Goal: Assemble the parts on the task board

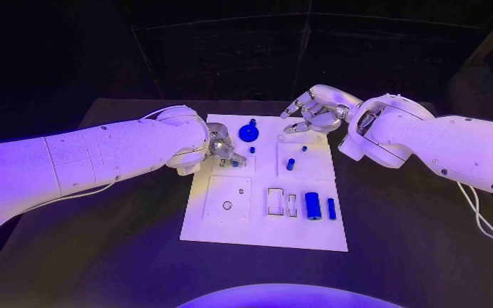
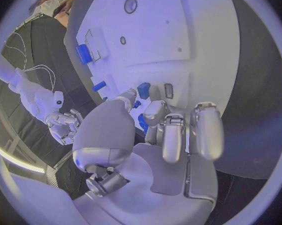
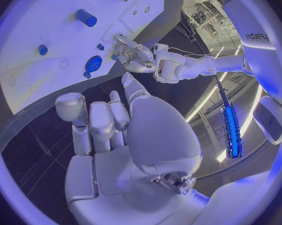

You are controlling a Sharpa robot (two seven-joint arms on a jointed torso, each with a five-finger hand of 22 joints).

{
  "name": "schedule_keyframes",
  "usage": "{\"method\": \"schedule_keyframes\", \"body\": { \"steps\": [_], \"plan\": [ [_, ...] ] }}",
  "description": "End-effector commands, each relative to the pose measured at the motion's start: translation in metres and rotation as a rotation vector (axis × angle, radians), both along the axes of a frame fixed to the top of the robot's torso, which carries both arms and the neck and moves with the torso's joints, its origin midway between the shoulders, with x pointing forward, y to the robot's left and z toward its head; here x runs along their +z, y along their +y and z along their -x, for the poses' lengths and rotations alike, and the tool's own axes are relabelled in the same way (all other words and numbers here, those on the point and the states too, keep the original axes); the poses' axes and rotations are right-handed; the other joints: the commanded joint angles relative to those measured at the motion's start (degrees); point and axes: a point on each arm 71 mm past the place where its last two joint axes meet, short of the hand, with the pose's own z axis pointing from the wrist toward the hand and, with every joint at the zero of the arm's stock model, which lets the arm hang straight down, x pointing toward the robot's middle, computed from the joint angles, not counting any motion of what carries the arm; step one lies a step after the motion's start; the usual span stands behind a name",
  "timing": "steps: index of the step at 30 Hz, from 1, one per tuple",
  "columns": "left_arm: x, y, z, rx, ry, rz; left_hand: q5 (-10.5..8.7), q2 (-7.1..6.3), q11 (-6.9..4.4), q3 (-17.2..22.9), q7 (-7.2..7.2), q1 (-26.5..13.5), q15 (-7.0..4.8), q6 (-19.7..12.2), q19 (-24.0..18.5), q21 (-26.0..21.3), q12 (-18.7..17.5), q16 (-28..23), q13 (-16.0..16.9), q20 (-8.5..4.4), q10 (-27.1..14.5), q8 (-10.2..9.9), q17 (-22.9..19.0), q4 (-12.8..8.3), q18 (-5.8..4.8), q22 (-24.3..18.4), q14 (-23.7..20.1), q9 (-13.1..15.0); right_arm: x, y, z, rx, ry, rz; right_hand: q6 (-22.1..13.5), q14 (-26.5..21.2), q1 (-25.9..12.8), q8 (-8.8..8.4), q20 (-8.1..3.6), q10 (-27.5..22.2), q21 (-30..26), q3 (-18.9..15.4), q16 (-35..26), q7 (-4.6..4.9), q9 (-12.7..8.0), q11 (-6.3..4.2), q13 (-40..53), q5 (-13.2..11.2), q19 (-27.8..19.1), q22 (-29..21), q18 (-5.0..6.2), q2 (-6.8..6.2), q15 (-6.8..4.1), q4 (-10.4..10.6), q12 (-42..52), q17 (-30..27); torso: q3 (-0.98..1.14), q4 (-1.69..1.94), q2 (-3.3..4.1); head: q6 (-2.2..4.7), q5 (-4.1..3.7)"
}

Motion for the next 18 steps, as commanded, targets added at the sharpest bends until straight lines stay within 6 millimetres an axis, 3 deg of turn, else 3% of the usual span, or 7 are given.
{"method": "schedule_keyframes", "body": {
  "steps": [1,15,18],
  "plan": [
    [0.001,0.002,0.0,0.015,-0.016,0.004,-0.35,0.26,-0.12,-1.9,-0.14,-0.9,-0.46,0.4,0.5,0.1,0.3,0.2,0.1,-0.59,0.3,0.4,15.1,0.4,-0.85,0.2,6.1,0.1,0.002,0.0,0.0,0.004,-0.006,-0.001,-0.3,-0.1,-0.5,-0.16,-0.07,-0.2,-0.2,-0.3,-0.4,0.13,-0.1,-0.13,0.0,-0.4,-0.1,-0.1,1.16,0.0,-0.03,0.0,0.0,-0.1,-0.04,0.02,-0.01,0.08,-0.02],
    [0.016,0.014,0.003,0.033,-0.059,0.043,-0.5,0.5,-0.27,-6.1,-0.28,-1.4,-0.62,0.2,0.4,-0.1,0.3,0.2,-0.1,-0.79,0.3,0.5,15.1,0.3,-0.82,0.1,6.1,0.2,0.001,-0.002,-0.002,-0.004,-0.008,0.001,-0.3,-0.1,-0.6,-0.16,-0.07,-0.3,-0.3,-0.4,-0.4,0.12,-0.1,-0.14,-0.1,-0.6,-0.1,-0.2,1.18,0.0,-0.04,0.0,-0.1,-0.1,-0.04,0.05,-0.01,0.27,-0.24],
    [0.025,0.018,0.003,0.034,-0.061,0.07,-0.47,1.07,-0.04,-7.1,0.04,-0.3,-0.49,-0.8,-0.3,-1.5,-1.0,0.2,-1.7,-0.75,-0.9,0.0,15.1,0.2,-0.4,-1.9,6.1,0.1,0.001,-0.003,-0.003,-0.006,-0.009,0.001,-0.3,-0.1,-0.6,-0.16,-0.07,-0.3,-0.3,-0.4,-0.4,0.12,-0.1,-0.14,-0.1,-0.6,-0.1,-0.2,1.18,0.0,-0.04,0.0,-0.1,-0.1,-0.02,0.08,-0.02,0.32,-0.23]
  ]
}}
